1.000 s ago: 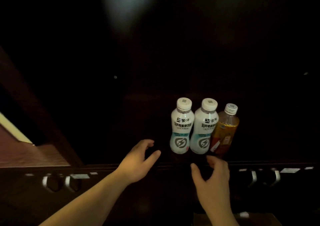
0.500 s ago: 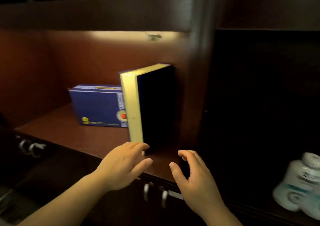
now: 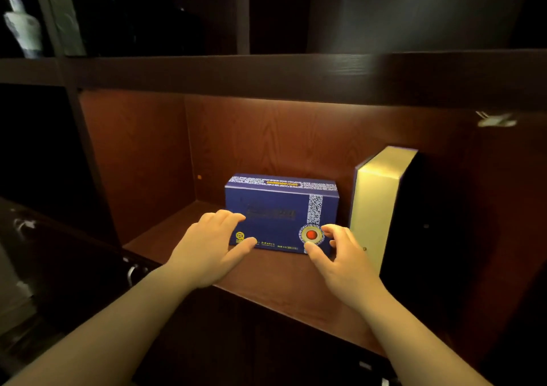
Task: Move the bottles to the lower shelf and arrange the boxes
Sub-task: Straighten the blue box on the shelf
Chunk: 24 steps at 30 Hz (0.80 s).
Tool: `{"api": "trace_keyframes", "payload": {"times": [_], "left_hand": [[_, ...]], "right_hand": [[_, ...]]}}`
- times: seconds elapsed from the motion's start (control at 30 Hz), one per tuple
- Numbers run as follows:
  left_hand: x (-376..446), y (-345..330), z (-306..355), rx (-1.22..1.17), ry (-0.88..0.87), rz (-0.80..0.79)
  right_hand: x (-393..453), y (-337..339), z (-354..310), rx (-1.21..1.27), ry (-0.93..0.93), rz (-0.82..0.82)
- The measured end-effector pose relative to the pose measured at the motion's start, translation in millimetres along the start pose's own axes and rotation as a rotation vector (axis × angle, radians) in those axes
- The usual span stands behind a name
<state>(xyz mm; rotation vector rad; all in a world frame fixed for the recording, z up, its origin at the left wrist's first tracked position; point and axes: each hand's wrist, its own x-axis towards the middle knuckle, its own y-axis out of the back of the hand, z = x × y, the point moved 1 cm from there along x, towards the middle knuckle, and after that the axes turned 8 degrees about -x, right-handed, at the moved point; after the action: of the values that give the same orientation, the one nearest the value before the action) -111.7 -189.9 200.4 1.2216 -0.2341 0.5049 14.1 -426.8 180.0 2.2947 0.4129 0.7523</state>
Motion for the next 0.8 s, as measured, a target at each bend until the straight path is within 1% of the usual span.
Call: {"api": "trace_keyframes", "payload": {"times": [0.17,0.33,0.43,0.5,0.57,0.63,0.67,0.73,0.8], "left_hand": [[47,-22,-49,-0.114,0.082,0.074],[105,-41,-96,-0.104,0.167,0.044],[142,-52,-119,-0.089,0.200,0.064],[162,-62,-134,-0.137,0.238,0.075],[181,-74,-150,-0.254,0.306,0.085],[196,-86,-164,-0.435,0.391,0.106],[204,-93,-171,-0.538,0.437,0.123],[221,-103,-184,-0.716,0.545,0.168],[238,-115,-194,-0.833,0.627,0.163]], "right_hand": [[67,-41,15,-0.002,-0.048,0.000],[157,-72,35,-0.038,-0.127,0.089],[200,-85,47,-0.136,-0.212,0.096],[218,-90,54,-0.182,-0.260,0.163],[234,-96,59,-0.189,-0.328,0.300],[247,-100,67,-0.178,-0.480,0.442],[253,-102,72,-0.134,-0.574,0.483],[263,-107,84,0.039,-0.750,0.499],[269,-114,96,0.216,-0.852,0.510]]}}
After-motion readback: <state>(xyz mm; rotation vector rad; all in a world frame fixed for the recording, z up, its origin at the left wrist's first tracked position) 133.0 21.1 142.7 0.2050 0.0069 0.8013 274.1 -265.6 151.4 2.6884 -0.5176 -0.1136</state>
